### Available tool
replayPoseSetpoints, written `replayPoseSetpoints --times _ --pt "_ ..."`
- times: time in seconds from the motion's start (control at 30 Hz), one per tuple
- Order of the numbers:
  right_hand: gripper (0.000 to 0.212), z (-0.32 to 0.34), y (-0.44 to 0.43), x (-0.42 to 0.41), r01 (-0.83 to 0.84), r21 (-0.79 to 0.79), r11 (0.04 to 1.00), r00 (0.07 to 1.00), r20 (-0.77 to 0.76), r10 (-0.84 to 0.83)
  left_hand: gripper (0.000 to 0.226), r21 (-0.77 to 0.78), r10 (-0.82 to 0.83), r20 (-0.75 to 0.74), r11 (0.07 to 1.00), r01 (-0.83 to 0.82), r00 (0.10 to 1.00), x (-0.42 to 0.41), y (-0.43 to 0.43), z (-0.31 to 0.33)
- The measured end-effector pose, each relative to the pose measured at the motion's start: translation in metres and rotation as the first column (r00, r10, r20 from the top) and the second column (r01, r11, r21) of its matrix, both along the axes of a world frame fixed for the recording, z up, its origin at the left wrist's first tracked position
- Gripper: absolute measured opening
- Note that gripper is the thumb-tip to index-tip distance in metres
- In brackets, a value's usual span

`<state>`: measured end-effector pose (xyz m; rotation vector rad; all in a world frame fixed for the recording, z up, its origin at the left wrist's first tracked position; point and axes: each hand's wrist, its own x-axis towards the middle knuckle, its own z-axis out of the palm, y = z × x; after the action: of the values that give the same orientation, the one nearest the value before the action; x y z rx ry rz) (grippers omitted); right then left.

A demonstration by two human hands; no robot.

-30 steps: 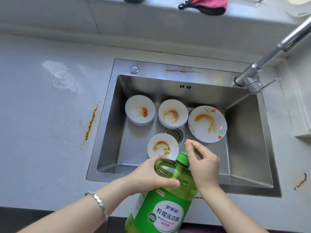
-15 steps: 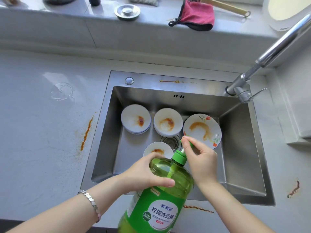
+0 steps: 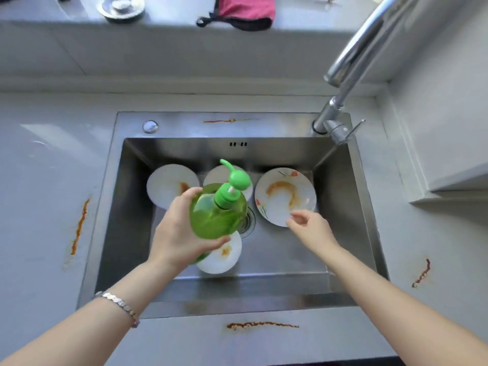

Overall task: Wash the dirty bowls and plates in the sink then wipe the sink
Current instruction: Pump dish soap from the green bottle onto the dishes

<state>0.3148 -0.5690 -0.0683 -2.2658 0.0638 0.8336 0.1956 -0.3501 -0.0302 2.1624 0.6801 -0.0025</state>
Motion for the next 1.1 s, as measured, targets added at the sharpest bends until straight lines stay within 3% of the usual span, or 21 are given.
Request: replayPoseSetpoints --times 0.13,0.23,0.33,0.5,0.6,0.67,0.87,1.0,1.1 --pt "0.031 -0.061 -0.038 0.02 0.132 -0.171 0.976 0.982 -0.11 -0.153 0.098 -0.07 0.135 -0.019 0.988 -0.136 0.991 0.011 -0.017 -0.026" --pt "0.047 -0.104 -0.051 0.04 0.232 -0.254 0.939 0.948 -0.157 -0.276 0.096 -0.08 0.156 -0.044 0.984 -0.159 0.987 0.019 -0.031 -0.036" --pt "0.057 -0.141 -0.053 0.055 0.349 -0.21 0.913 0.908 -0.164 -0.385 0.095 -0.079 0.157 -0.06 0.984 -0.162 0.986 0.023 -0.041 -0.044" --pt "0.042 -0.159 -0.042 0.064 0.519 -0.113 0.847 0.833 -0.153 -0.531 0.096 -0.099 0.203 -0.05 0.973 -0.207 0.978 0.026 -0.049 -0.05" --pt "0.007 -0.166 -0.04 0.068 0.558 -0.133 0.819 0.811 -0.12 -0.573 0.099 -0.11 0.212 -0.061 0.97 -0.218 0.975 0.028 -0.052 -0.051" --pt "0.017 -0.17 -0.041 0.07 0.578 -0.155 0.801 0.797 -0.103 -0.595 0.097 -0.115 0.232 -0.064 0.964 -0.238 0.971 0.027 -0.052 -0.05" --pt "0.01 -0.151 -0.04 0.068 0.725 -0.104 0.681 0.673 -0.108 -0.732 0.093 -0.125 0.264 -0.06 0.955 -0.269 0.963 0.026 -0.05 -0.043" --pt "0.016 -0.13 -0.052 0.065 0.716 -0.044 0.697 0.689 -0.12 -0.715 0.093 -0.138 0.271 -0.02 0.953 -0.271 0.962 0.02 -0.044 -0.037" --pt "0.016 -0.124 -0.064 0.06 0.615 -0.048 0.787 0.78 -0.109 -0.616 0.093 -0.139 0.293 0.006 0.947 -0.289 0.956 0.014 -0.039 -0.033"
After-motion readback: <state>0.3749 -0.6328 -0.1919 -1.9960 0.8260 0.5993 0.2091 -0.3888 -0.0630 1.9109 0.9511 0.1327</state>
